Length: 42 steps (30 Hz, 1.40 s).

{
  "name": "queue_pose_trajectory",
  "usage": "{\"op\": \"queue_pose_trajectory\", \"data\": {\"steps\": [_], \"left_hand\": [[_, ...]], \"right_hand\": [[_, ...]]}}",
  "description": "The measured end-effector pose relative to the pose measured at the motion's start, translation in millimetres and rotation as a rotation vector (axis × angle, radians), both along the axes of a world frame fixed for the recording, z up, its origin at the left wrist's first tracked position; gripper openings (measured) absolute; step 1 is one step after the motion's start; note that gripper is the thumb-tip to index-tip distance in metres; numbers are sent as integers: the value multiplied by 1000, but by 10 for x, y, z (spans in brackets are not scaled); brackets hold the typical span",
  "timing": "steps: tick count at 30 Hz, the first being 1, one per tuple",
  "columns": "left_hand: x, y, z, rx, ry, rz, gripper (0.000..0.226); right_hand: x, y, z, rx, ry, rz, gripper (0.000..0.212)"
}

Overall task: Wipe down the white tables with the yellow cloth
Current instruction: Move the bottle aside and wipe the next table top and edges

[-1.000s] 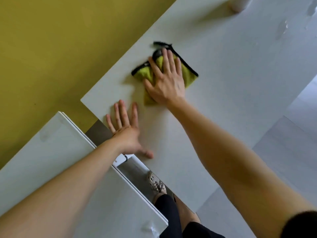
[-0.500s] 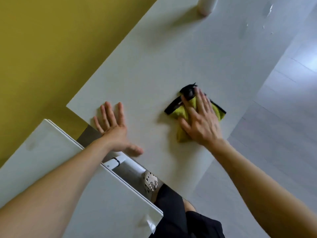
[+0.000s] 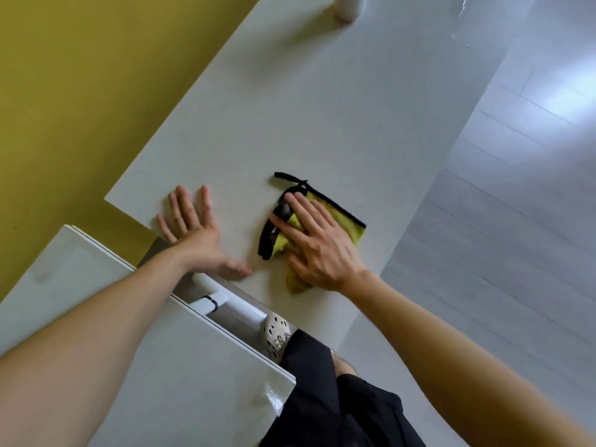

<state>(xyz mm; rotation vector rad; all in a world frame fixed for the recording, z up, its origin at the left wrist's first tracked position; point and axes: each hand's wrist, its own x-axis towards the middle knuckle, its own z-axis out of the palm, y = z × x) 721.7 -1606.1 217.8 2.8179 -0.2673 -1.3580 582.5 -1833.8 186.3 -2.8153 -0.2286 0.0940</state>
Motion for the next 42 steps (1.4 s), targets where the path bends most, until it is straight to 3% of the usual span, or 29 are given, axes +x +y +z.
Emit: {"op": "queue_pose_trajectory", "data": {"steps": [2, 5, 8, 10, 12, 15, 17, 20, 23, 24, 28, 30, 32, 34, 36, 39, 42], "left_hand": [[4, 3, -17, 2, 2, 6, 201], [-12, 26, -37, 11, -1, 10, 201], [9, 22, -74, 5, -19, 4, 203], [3, 22, -70, 21, -24, -5, 203], [-11, 32, -68, 28, -27, -6, 201], [-38, 49, -91, 28, -44, -16, 201], [-16, 60, -103, 23, -49, -10, 200], [-36, 95, -91, 21, -42, -8, 199], [-43, 80, -81, 0, -81, -6, 199], [-50, 80, -75, -8, -93, -5, 199], [-78, 153, 24, -58, -187, 17, 189], [-2, 246, 86, -127, -230, 55, 164], [134, 425, 145, -224, -315, 62, 125], [256, 641, 155, -304, -395, 79, 92], [345, 820, 152, -292, -443, 130, 82], [484, 1030, 144, -178, -448, 265, 103], [588, 1125, 195, -148, -357, 298, 120]], "right_hand": [[67, -610, -21, -23, -34, -143, 76], [293, -1320, 1, -62, -23, -551, 75], [255, -978, -5, -35, -29, -715, 79], [-97, -315, 28, -13, -34, -577, 84], [-542, 208, 26, 37, 18, -245, 82], [-693, -88, -81, 57, -22, 115, 75], [-505, -617, -143, 51, -90, 28, 74], [-226, -1131, -93, -25, -54, -405, 75], [-245, -765, -41, -22, -24, -608, 78], [-354, -510, -13, -27, -29, -546, 79], [-879, 293, 10, 53, 3, 66, 73], [-769, 200, -48, 29, -10, 276, 72], [-361, 11, -99, -34, -29, 393, 75], [240, -27, -129, -53, -63, 283, 75], [828, 171, -114, -49, -60, 59, 75], [1168, 565, -121, -39, -48, -104, 73], [685, 568, -91, -6, -64, -15, 68]]}}
